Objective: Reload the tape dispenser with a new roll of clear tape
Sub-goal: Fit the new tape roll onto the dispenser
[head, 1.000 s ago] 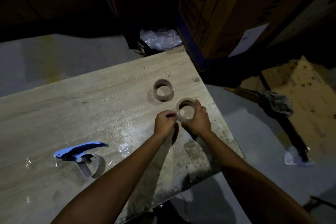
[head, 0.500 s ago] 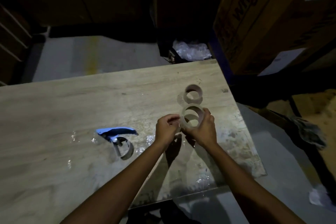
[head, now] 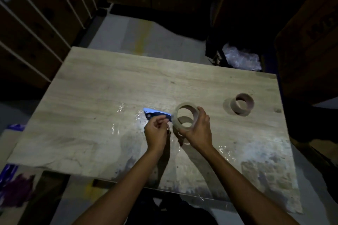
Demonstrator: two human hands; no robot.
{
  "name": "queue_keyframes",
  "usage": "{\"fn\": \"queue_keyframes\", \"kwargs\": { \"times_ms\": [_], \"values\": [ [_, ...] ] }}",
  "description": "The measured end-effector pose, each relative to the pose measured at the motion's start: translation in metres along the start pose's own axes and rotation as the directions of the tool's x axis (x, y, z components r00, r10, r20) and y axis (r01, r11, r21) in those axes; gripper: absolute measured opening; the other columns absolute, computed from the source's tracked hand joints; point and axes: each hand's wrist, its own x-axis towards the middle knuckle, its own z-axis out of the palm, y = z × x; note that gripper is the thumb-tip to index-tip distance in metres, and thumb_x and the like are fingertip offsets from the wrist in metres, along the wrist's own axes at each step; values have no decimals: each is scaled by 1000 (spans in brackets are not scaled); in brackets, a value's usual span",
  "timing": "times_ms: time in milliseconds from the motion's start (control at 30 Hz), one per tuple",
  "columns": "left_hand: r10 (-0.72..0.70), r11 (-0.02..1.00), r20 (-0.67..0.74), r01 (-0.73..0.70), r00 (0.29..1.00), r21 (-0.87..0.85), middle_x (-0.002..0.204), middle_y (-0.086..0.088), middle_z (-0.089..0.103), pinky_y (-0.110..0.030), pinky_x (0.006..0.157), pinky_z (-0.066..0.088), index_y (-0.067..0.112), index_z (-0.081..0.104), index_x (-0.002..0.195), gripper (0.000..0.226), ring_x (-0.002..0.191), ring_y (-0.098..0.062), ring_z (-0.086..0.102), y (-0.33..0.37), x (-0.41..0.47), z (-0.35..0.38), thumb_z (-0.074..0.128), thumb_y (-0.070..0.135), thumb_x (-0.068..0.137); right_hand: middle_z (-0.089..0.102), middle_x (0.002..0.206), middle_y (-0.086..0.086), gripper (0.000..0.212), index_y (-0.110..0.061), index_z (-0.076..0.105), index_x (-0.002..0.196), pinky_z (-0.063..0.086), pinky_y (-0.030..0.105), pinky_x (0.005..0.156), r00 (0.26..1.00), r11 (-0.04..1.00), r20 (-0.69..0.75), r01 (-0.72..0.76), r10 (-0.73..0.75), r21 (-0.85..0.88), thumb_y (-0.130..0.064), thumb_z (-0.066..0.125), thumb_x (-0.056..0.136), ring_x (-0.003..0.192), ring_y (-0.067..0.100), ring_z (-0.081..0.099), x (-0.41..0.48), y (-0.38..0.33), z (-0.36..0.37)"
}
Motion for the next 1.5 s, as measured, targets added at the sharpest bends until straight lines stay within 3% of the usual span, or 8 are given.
{"fn": "queue_keyframes", "kwargs": {
  "times_ms": [133, 300, 467, 567, 734, 934, 1334, 1501],
  "values": [
    [-50, 998, -96, 47, 994, -37, 90, -12, 76, -49, 85, 60, 20, 71, 84, 21, 87, -28, 73, -6, 11, -26, 69, 0, 86, 47, 139, 3, 101, -25, 34, 143, 50, 37, 96, 998, 998, 51, 44, -42, -37, -58, 81, 60, 128, 20, 44, -5, -17, 20],
    [-89, 993, -74, 83, 993, -83, 90, -15, 75, -58, 85, 59, 16, 73, 86, 14, 89, -37, 73, -10, 19, -43, 67, 3, 88, 49, 138, 3, 98, -22, 35, 143, 49, 35, 97, 995, 995, 66, 80, -76, -56, -51, 82, 63, 127, 20, 45, -14, -28, 37],
    [-118, 983, 66, 126, 991, -136, 90, -7, 77, -46, 79, 62, 23, 74, 86, 19, 88, -29, 75, -3, 22, -53, 60, 30, 97, 50, 137, 3, 96, -23, 37, 143, 47, 32, 97, 996, 996, 46, 78, -76, -40, -49, 84, 64, 125, 20, 45, -21, -35, 49],
    [-112, 984, 145, 130, 983, -119, 95, -5, 78, -36, 74, 63, 18, 76, 100, 19, 88, -21, 76, 0, 26, -59, 61, 30, 97, 50, 138, 2, 95, -25, 36, 144, 46, 32, 98, 995, 996, 51, 88, -86, -29, -51, 83, 65, 127, 19, 44, -26, -37, 54],
    [-61, 996, 198, 72, 978, -50, 90, 8, 77, -18, 60, 57, 19, 76, 104, 16, 79, -7, 74, -3, 30, -72, 71, 27, 91, 50, 138, 1, 95, -27, 34, 145, 45, 30, 96, 994, 994, 50, 103, -100, -47, -54, 79, 65, 127, 20, 43, -36, -41, 65],
    [-89, 995, 196, 97, 977, -35, 100, -8, 76, -41, 77, 63, 16, 77, 104, 17, 93, -29, 73, -19, 34, -82, 74, 24, 89, 54, 130, -4, 87, -35, 41, 139, 50, 33, 93, 997, 994, 32, 74, -72, -77, -59, 77, 64, 122, 18, 47, -45, -42, 75],
    [-114, 993, 221, 106, 969, 45, 100, -3, 76, -50, 87, 61, 19, 77, 101, 16, 97, -25, 72, -27, 37, -78, 73, 30, 90, 52, 130, -2, 90, -34, 37, 139, 43, 24, 85, 1000, 995, 12, 22, -21, -96, -59, 79, 63, 121, 17, 46, -47, -35, 85],
    [-141, 988, 133, 131, 981, 79, 102, -6, 74, -55, 93, 56, 17, 73, 100, 12, 99, -28, 71, -21, 45, -77, 63, 23, 94, 53, 130, -3, 89, -33, 40, 138, 49, 30, 91, 1000, 995, 15, 23, -22, -99, -58, 80, 63, 121, 17, 46, -44, -32, 83]
  ]
}}
